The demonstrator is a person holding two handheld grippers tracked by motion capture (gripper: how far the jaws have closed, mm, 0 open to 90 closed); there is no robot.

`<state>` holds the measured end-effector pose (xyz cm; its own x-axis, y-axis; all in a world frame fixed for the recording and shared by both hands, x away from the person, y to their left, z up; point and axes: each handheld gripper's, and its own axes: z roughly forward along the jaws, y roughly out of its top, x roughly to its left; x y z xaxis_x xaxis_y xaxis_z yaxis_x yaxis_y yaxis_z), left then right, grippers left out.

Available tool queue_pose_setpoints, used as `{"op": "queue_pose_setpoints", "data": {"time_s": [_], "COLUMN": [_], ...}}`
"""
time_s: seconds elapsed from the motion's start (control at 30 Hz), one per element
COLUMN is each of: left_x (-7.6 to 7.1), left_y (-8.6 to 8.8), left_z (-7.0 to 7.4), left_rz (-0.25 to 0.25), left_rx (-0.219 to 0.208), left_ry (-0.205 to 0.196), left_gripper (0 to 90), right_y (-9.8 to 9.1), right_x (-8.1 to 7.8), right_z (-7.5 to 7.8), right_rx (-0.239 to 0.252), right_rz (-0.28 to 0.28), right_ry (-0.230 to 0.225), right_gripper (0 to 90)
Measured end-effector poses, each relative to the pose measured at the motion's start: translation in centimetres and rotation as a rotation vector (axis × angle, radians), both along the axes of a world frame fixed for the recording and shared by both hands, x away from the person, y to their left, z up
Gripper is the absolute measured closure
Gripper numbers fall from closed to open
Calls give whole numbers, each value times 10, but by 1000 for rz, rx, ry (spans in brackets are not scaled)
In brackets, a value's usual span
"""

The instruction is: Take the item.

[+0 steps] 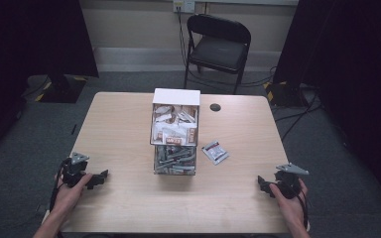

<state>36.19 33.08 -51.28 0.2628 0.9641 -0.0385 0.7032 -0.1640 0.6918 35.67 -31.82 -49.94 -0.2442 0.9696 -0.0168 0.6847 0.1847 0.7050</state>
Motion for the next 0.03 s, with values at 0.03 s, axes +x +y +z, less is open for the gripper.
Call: {"op": "queue_pose_setpoints", "data": {"time_s": [0.03], "left_x": [0], "left_y": [0], "left_z": [0], "left_rz": [0], "left_rx": [0], "left_ry": [0], "left_gripper": [0], "right_y": [0], "right_x": [0], "right_z": [0], "right_rx": [0], "right_rz": [0], "right_ry": [0], "right_gripper": [129]}}
